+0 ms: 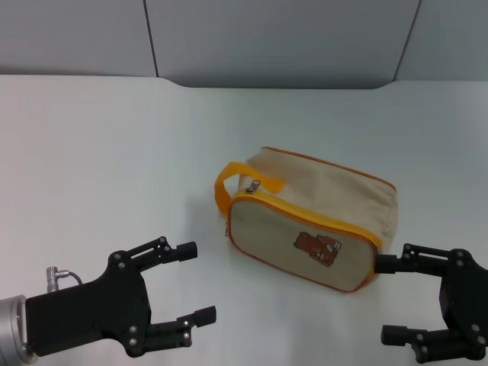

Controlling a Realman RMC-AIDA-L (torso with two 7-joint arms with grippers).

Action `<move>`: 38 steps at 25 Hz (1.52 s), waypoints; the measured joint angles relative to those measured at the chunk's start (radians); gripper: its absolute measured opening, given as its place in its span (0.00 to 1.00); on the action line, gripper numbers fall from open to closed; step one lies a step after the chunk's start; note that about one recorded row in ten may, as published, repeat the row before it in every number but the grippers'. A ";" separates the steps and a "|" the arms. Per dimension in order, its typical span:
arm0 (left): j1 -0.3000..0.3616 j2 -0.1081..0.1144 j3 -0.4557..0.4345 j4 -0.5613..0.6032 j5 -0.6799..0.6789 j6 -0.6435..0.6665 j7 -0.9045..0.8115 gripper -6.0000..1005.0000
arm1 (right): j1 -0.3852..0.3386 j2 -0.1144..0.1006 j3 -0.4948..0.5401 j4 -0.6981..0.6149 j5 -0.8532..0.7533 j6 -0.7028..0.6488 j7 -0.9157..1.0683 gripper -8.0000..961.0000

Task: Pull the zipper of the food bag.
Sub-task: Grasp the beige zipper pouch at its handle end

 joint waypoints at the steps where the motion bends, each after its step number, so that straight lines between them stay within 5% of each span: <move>1: 0.000 0.000 0.000 0.000 0.000 0.000 0.000 0.82 | 0.001 0.000 0.000 0.000 0.000 0.002 0.000 0.88; 11: -0.002 -0.004 -0.009 -0.016 -0.020 -0.049 0.040 0.80 | 0.003 0.005 0.000 0.000 0.000 0.004 -0.001 0.88; 16: -0.046 -0.006 -0.013 -0.150 -0.109 -0.210 0.176 0.78 | 0.000 0.005 0.000 0.000 -0.001 0.005 -0.002 0.88; 19: -0.123 -0.008 -0.023 -0.334 -0.238 -0.397 0.336 0.78 | 0.000 0.007 0.000 0.000 -0.001 0.005 -0.003 0.88; 23: -0.180 -0.008 -0.075 -0.467 -0.298 -0.457 0.458 0.77 | -0.006 0.007 0.000 0.000 -0.001 0.005 -0.003 0.88; 38: -0.271 -0.008 -0.120 -0.565 -0.250 -0.562 0.464 0.73 | 0.002 0.007 0.002 0.000 -0.001 0.012 -0.004 0.88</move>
